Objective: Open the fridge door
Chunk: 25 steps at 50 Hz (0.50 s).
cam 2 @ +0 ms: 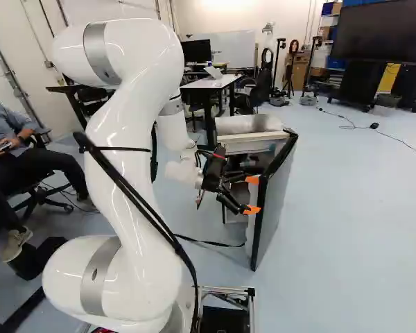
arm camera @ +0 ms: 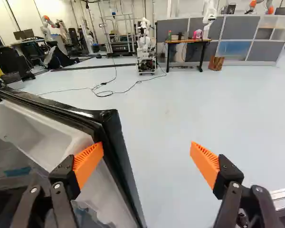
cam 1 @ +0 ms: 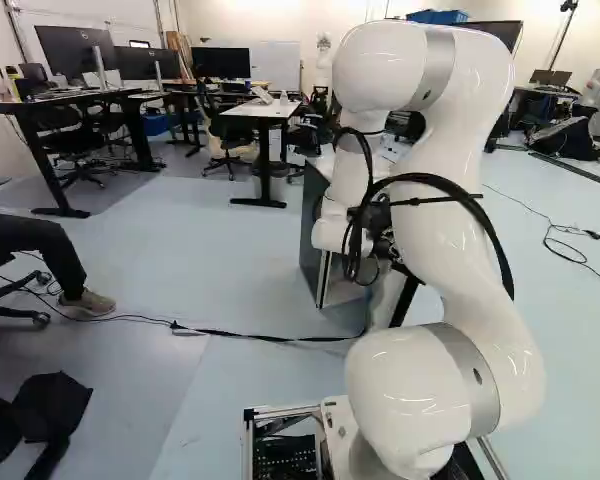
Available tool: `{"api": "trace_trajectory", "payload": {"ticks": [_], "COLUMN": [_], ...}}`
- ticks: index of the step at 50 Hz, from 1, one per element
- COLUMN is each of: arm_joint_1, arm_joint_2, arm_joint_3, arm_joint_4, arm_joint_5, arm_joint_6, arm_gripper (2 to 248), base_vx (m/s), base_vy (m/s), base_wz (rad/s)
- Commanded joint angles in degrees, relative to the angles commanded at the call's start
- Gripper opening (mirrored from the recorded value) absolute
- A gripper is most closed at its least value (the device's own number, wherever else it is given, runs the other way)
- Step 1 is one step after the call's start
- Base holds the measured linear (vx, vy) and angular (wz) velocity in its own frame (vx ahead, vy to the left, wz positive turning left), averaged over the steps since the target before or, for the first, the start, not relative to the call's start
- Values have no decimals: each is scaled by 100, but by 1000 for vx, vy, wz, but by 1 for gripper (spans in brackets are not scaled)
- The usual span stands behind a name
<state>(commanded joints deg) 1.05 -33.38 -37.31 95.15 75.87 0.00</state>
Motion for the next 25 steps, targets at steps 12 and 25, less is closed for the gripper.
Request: {"api": "trace_trajectory", "payload": {"ticks": [12, 25], "arm_joint_1": [-9, -172], "arm_joint_2": [-18, -104], "arm_joint_3": [-45, -261], "arm_joint_4": [0, 0], "arm_joint_5": [24, 24], "arm_joint_6": [0, 0], "arm_gripper": [247, 247], "base_vx": [0, 0], "base_vy": [0, 0], "base_wz": [0, 0]}}
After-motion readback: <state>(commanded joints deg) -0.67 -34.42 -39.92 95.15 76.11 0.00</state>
